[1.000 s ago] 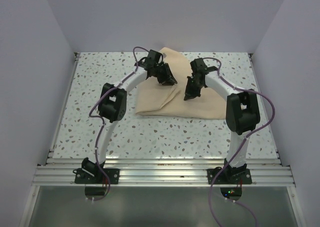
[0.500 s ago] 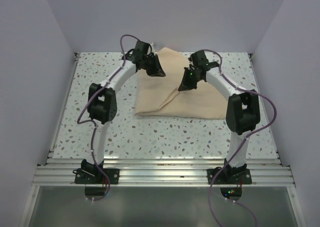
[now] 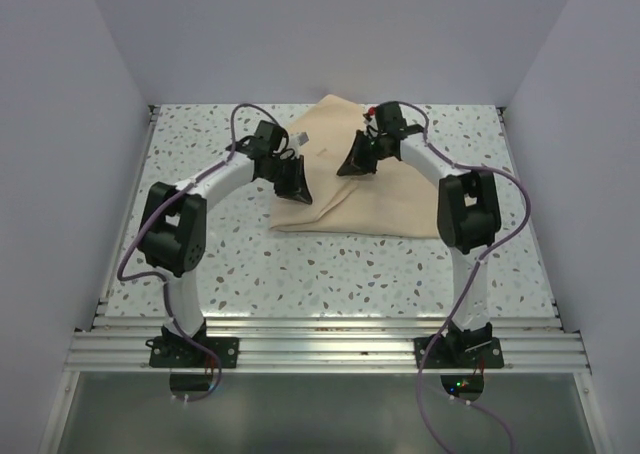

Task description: Prepare the surgical pack

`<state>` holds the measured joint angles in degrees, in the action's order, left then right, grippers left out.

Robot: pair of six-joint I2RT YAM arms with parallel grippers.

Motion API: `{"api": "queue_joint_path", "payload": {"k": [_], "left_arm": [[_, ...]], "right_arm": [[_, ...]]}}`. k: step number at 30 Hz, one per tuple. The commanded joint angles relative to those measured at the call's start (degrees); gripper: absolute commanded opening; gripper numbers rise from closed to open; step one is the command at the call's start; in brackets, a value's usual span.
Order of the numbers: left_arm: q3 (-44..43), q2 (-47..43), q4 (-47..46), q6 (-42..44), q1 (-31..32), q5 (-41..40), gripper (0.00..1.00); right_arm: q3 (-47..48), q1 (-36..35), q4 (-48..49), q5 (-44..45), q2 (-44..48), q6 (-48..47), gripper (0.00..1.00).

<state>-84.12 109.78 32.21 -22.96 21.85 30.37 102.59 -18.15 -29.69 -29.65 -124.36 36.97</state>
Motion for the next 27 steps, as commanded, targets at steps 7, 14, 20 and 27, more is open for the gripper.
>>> {"api": "queue_joint_path", "payload": {"k": [7, 14, 20, 27], "left_arm": [[-0.61, 6.59, -6.19, 0.46, 3.11, 6.63, 0.0], [0.18, 4.57, -5.93, 0.55, 4.96, 6.55, 0.0], [-1.57, 1.94, -5.23, 0.46, 5.4, 3.74, 0.0], [-3.95, 0.26, -3.91, 4.23, 5.4, 0.66, 0.0]], "right_arm": [[-4.77, 5.23, -3.7, 1.78, 3.33, -3.39, 0.0], [-2.74, 11.02, -9.5, 10.47, 7.62, -5.24, 0.0], [-6.93, 21.83, -18.3, 28.5, 15.88, -5.24, 0.38], [-24.26, 31.32, -11.36, 33.16, 27.67, -3.93, 0.77]]}}
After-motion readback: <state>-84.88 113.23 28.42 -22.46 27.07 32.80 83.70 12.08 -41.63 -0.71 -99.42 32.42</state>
